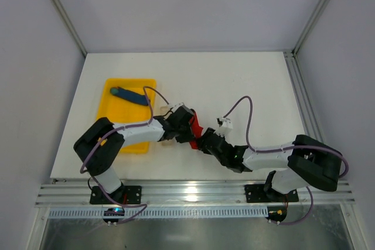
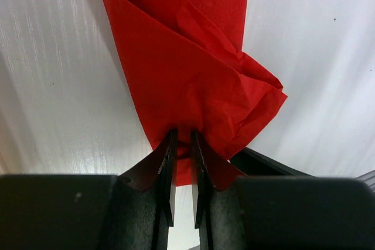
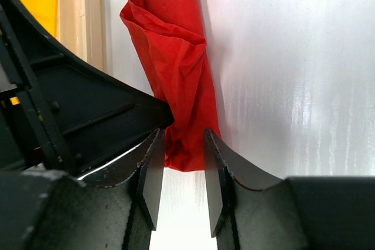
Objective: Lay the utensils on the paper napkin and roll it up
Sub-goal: Roll the napkin at the center of the board.
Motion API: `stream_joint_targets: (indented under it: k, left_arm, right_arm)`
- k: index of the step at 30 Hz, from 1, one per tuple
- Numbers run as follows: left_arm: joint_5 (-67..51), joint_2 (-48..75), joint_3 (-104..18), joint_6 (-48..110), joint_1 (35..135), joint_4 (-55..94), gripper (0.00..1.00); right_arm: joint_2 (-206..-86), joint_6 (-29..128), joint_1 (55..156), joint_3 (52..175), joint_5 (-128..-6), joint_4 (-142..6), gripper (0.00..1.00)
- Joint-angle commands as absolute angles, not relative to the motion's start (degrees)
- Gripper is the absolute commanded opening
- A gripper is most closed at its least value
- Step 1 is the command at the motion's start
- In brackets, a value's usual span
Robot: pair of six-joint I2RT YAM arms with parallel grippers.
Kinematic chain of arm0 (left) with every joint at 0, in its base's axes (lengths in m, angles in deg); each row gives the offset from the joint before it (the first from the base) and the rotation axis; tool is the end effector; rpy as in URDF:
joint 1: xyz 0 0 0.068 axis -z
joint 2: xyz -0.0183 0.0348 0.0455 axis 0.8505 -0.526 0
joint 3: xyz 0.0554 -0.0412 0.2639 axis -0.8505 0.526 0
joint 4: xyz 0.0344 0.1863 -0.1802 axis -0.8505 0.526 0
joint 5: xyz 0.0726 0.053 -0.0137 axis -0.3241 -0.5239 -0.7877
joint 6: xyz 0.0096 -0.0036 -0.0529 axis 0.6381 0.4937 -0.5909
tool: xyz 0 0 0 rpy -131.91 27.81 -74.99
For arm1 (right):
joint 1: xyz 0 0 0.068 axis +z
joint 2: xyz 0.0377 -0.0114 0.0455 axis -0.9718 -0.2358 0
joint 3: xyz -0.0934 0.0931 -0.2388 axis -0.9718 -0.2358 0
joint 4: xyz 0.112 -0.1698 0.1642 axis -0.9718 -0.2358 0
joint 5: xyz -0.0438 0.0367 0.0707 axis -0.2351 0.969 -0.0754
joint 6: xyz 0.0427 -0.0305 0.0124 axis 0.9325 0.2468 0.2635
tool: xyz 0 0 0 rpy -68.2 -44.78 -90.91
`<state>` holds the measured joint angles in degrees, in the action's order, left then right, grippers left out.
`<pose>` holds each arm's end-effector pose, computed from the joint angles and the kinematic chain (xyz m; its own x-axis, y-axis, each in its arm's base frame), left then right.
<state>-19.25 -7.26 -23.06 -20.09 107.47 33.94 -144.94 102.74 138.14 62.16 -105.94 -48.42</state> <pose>0.2152 -0.2468 0.1597 -0.9060 -0.3035 -0.2951 -0.1370 0.8698 -0.4740 0.1322 0.2075 0.1417 -0.6243 0.4071 -0.6667 -0.0292 0.8407 0.5408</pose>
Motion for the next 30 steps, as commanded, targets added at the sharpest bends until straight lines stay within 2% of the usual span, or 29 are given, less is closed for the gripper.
stream_joint_targets:
  k: [1, 4, 11, 17, 24, 30]
  left_arm:
    - [-20.39, -9.18, -24.06, -20.12, 107.66, 33.36, 0.18]
    - [-20.22, -9.71, -24.32, -20.21, 107.57, 33.27, 0.18]
    - [-20.48, -9.62, -25.46, -20.12, 107.57, 34.23, 0.18]
    - [-20.92, -9.45, -26.78, -19.59, 107.65, 35.38, 0.18]
    - [-20.30, -8.48, -27.22, -19.33, 107.92, 34.50, 0.18]
    - [-20.83, -7.61, -27.31, -19.24, 108.71, 34.94, 0.19]
  right_arm:
    - [-140.91, 102.01, 138.50, 62.36, -108.95, -50.06, 0.40]
    - [-138.36, 100.35, 138.50, 62.62, -110.62, -54.28, 0.43]
    - [-135.09, 97.09, 136.92, 61.13, -113.79, -56.22, 0.33]
    - [-139.66, 95.34, 132.88, 59.81, -107.55, -51.13, 0.31]
    - [-144.41, 95.07, 132.87, 57.88, -102.28, -42.43, 0.31]
    - [-146.35, 97.70, 134.45, 57.62, -101.39, -41.72, 0.30]
